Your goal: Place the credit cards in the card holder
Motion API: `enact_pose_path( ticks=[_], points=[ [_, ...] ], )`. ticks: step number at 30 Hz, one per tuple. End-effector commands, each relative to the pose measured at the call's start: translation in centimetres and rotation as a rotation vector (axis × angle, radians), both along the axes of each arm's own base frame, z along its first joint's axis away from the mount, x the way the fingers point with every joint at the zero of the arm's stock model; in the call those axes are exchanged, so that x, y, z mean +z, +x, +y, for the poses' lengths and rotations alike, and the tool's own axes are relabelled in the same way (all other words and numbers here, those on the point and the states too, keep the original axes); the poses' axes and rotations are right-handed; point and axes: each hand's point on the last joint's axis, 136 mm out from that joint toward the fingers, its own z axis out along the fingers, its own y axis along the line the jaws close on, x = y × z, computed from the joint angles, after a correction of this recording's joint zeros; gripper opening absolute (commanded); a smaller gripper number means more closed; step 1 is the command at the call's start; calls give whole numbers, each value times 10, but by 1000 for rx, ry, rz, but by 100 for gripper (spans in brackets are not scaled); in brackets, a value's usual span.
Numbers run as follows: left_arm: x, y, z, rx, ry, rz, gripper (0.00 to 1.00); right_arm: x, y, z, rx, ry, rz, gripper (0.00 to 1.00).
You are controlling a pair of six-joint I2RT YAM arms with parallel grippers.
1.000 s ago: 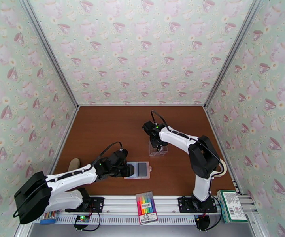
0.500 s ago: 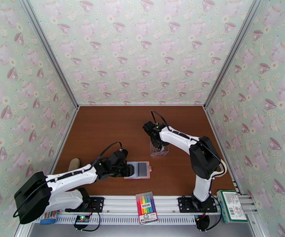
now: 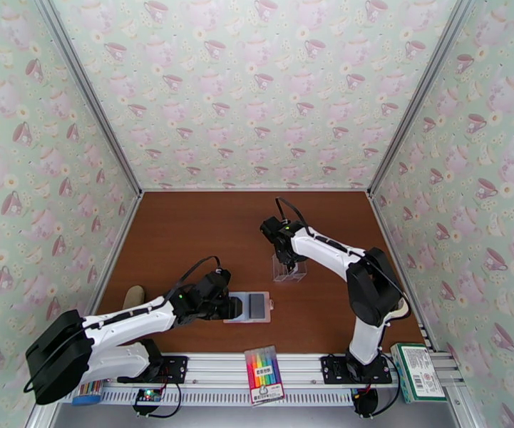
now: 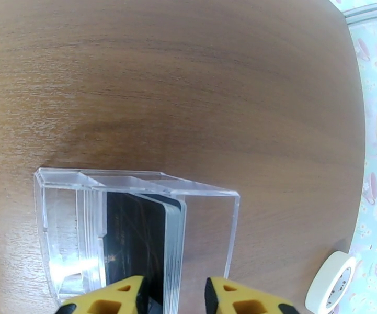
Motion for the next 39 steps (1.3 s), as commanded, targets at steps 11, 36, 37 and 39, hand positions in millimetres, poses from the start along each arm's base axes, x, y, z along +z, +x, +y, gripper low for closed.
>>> enact_pose_path(
  ticks=[11,36,37,39],
  points=[
    [0,1,-2,-3,-8,5,50,6,-2,-3,-3,6,-2,17],
    [3,1,-1,-3,-7,1,50,23,-8,8,-17,128,-23,0],
    [3,1,-1,-4,-8,0,50,24,-9,8,-20,134,-24,0],
    [4,2,-1,-5,-7,-2,50,26,-11,7,-28,146,-30,0]
  ],
)
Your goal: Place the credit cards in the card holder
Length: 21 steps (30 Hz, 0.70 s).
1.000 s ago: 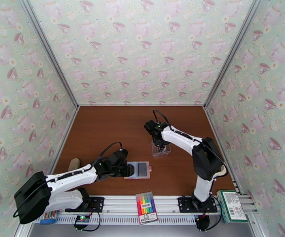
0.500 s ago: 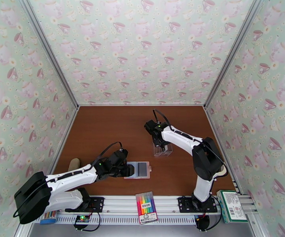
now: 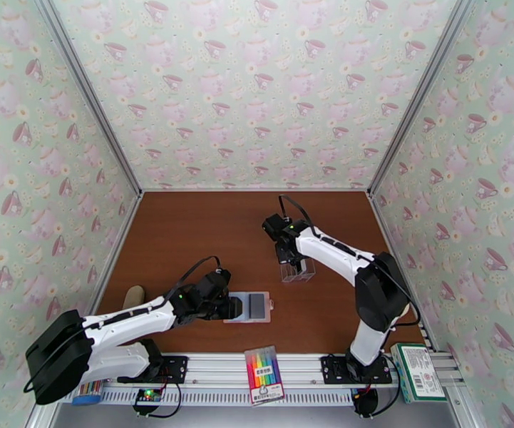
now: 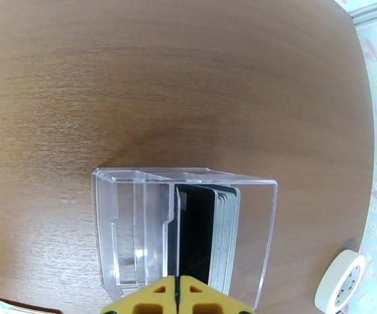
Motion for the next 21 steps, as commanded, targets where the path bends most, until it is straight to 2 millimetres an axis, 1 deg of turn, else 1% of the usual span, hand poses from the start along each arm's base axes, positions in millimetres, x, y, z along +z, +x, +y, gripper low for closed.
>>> enact_pose_path(
  ticks=[1,7,12,14,16,18,21],
  points=[
    [5,1,-2,-6,-7,-2,50,11,-5,-2,-33,53,-23,0],
    [9,3,-1,-4,-7,-9,50,20,-12,1,-49,125,-38,0],
    [16,4,-1,4,-23,-26,50,36,-24,7,-44,240,-67,0],
    [21,4,-1,7,-39,-39,50,42,-29,11,-31,298,-76,0],
    [27,4,-4,3,-71,-51,50,51,-35,20,0,389,-93,0],
    [35,3,-10,-12,-120,-63,50,59,-42,28,27,472,-103,0],
    [48,2,-19,-42,-191,-85,54,70,-54,43,70,609,-105,0]
  ],
)
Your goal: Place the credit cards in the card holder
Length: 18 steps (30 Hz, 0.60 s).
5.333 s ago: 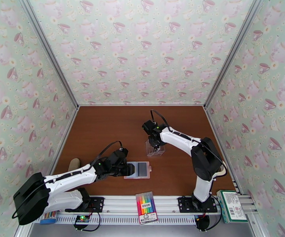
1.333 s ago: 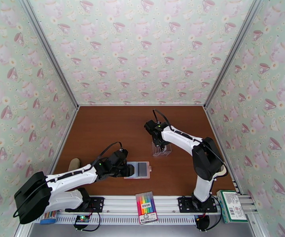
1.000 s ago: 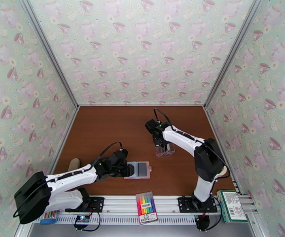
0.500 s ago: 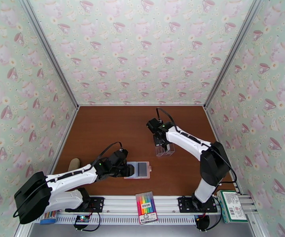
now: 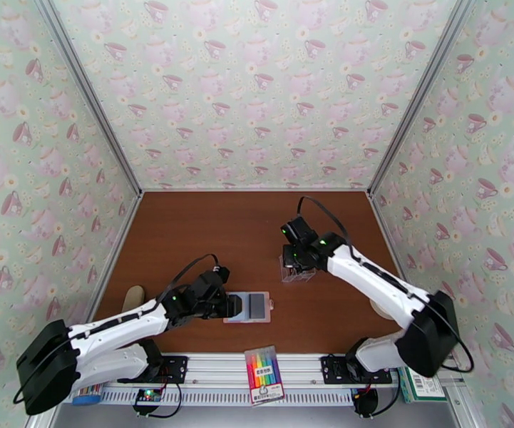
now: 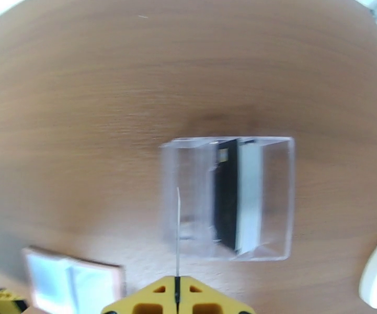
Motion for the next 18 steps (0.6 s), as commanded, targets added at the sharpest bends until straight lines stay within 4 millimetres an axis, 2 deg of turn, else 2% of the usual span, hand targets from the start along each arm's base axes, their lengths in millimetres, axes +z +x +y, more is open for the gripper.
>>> enact_pose_path(
  ticks=[1,4,10,18],
  points=[
    [21,-2,-15,-51,-115,-32,54,20,-11,32,75,238,-24,0],
    [43,-5,-23,-83,-213,-82,55,29,-28,50,139,380,-29,0],
    [73,-8,-25,-103,-313,-143,59,35,-52,56,149,524,8,0],
    [72,2,-17,20,-329,-51,57,31,-69,54,-52,714,141,0]
  ],
)
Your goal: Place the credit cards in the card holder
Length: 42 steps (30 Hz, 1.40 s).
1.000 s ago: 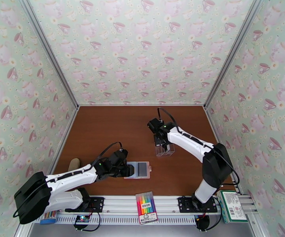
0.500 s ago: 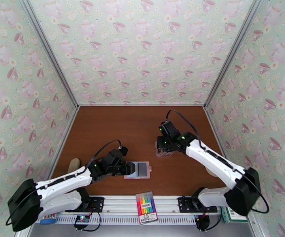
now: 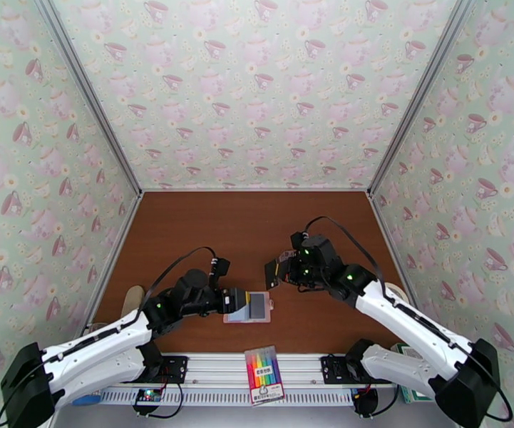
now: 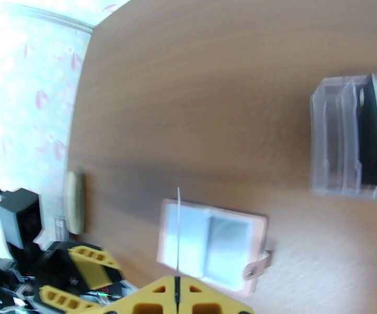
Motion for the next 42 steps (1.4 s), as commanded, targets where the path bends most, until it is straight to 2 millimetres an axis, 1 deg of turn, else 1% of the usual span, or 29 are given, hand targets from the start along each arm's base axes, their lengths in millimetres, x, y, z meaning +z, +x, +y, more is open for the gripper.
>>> enact_pose_path(
  ticks=[1,6,9,18,22,27,32,37,39,40,42],
  points=[
    [2,3,3,50,-38,71,57,9,-9,6,-63,133,86,0],
    [17,6,-3,54,-120,96,57,7,-13,3,-108,178,121,0],
    [21,7,-7,51,-154,119,57,2,-15,2,-137,214,154,0],
    [28,9,-18,37,-199,165,57,11,-21,13,-99,314,174,0],
    [34,10,-25,21,-234,184,57,14,-23,13,-83,317,163,0],
    [52,9,-31,-8,-281,163,57,21,-27,16,-41,335,142,0],
    [61,9,-36,-28,-312,168,53,24,-28,18,-17,344,122,0],
    [70,8,-37,-34,-321,160,51,31,-34,26,39,365,101,0],
    [70,9,-39,-35,-323,167,51,34,-35,27,56,370,87,0],
    [72,8,-40,-40,-331,168,51,45,-38,26,68,391,55,0],
    [74,7,-42,-47,-340,169,50,48,-40,27,82,399,40,0]
  ],
)
